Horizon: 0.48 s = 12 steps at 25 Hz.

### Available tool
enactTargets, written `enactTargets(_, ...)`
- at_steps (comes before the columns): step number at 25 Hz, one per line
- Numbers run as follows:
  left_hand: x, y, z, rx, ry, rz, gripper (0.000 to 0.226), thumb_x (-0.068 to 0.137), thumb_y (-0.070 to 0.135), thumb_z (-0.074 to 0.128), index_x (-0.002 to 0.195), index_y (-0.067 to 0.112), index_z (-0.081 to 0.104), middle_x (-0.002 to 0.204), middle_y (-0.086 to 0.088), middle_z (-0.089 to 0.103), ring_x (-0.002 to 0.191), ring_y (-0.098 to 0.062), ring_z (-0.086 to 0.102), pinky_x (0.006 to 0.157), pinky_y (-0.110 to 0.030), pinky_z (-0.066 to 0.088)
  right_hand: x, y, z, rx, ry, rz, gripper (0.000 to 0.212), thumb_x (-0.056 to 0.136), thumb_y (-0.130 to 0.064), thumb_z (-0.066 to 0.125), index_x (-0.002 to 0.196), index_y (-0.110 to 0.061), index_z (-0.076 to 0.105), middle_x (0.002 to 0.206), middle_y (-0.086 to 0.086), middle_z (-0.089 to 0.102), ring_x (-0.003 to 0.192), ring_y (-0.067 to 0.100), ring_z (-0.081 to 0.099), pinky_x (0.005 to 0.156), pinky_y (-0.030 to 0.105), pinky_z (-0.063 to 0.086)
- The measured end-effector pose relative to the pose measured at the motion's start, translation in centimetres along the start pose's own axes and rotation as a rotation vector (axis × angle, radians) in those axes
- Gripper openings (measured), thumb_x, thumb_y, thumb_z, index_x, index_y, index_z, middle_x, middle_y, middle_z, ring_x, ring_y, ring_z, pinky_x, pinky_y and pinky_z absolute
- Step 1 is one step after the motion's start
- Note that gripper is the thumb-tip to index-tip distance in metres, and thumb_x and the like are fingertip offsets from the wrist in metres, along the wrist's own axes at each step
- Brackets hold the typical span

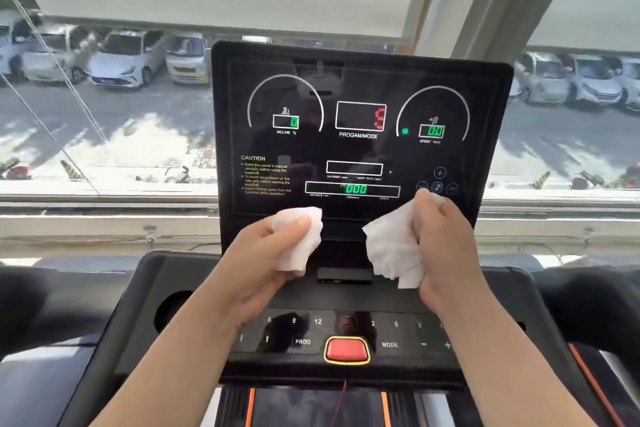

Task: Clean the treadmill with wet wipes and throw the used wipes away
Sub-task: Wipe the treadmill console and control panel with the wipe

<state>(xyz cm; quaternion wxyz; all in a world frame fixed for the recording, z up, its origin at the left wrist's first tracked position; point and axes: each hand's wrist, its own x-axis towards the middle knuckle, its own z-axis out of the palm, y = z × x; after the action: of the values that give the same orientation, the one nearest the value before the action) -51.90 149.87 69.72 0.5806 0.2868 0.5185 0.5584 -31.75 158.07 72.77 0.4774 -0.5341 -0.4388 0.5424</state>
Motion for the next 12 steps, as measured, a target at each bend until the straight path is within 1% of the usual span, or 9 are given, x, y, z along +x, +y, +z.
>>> enactTargets(2,0.4,0.1,0.3,0.036,0.026,0.009,0.025,0.096,0.024,0.065,0.113,0.009,0.076,0.114,-0.012,0.075,0.104,-0.022,0.072,0.088,-0.036,0.055,0.9,0.2,-0.3,-0.039,-0.019,-0.006,0.036,0.098,-0.024,0.051,0.063,-0.022,0.043,0.064,-0.01,0.044,0.06,0.01,0.046,0.061,0.032,0.043)
enactTargets(4,0.6,-0.5,0.9,0.068,0.005,0.006,0.025,0.104,0.019,0.056,0.11,0.009,0.077,0.116,-0.015,0.075,0.111,-0.026,0.07,0.097,-0.043,0.055,1.3,0.9,-0.5,-0.02,-0.065,0.012,0.03,0.098,-0.029,0.052,0.071,-0.016,0.049,0.072,-0.002,0.051,0.068,0.013,0.053,0.066,0.035,0.049)
enactTargets(6,0.5,-2.1,2.0,0.059,0.022,-0.049,0.031,0.108,0.014,0.046,0.112,0.007,0.075,0.114,-0.015,0.075,0.111,-0.026,0.071,0.098,-0.045,0.055,1.4,1.4,-0.7,0.074,-0.125,0.054,0.026,0.097,-0.029,0.058,0.076,-0.017,0.048,0.078,0.001,0.049,0.074,0.017,0.052,0.066,0.035,0.05)
enactTargets(8,0.5,-4.4,3.6,0.038,0.023,-0.17,0.035,0.109,0.009,0.039,0.111,0.002,0.074,0.11,-0.018,0.076,0.107,-0.032,0.072,0.099,-0.052,0.055,1.5,1.3,-1.3,0.156,-0.223,0.03,0.03,0.096,-0.016,0.061,0.073,-0.014,0.043,0.075,0.003,0.043,0.071,0.02,0.046,0.062,0.037,0.049)
enactTargets(9,0.5,-5.4,4.5,0.009,-0.004,-0.235,0.037,0.108,0.006,0.037,0.109,0.0,0.074,0.111,-0.021,0.075,0.106,-0.035,0.072,0.1,-0.055,0.054,1.3,1.0,-1.5,0.203,-0.307,0.0,0.031,0.097,-0.01,0.059,0.072,-0.007,0.04,0.073,0.008,0.041,0.069,0.024,0.043,0.061,0.04,0.048)
enactTargets(10,0.5,-6.3,5.4,-0.053,-0.032,-0.293,0.036,0.106,0.005,0.037,0.112,-0.002,0.072,0.114,-0.024,0.073,0.107,-0.038,0.07,0.101,-0.057,0.053,1.2,0.8,-1.8,0.261,-0.39,-0.022,0.032,0.098,-0.006,0.055,0.072,-0.001,0.037,0.072,0.01,0.04,0.067,0.026,0.04,0.06,0.039,0.044)
enactTargets(11,0.5,-6.6,6.3,-0.136,-0.061,-0.341,0.035,0.106,0.007,0.038,0.118,-0.003,0.069,0.118,-0.026,0.071,0.109,-0.04,0.069,0.101,-0.056,0.052,1.1,0.6,-2.0,0.324,-0.455,-0.016,0.032,0.098,-0.004,0.053,0.072,-0.001,0.035,0.071,0.01,0.041,0.065,0.026,0.04,0.058,0.036,0.041)
enactTargets(12,0.6,-6.6,7.2,-0.224,-0.096,-0.361,0.035,0.105,0.009,0.039,0.125,-0.002,0.066,0.123,-0.026,0.069,0.113,-0.04,0.067,0.103,-0.056,0.05,1.0,0.5,-2.2,0.376,-0.484,0.022,0.029,0.099,-0.005,0.053,0.074,-0.002,0.038,0.071,0.011,0.045,0.064,0.025,0.045,0.057,0.033,0.042)
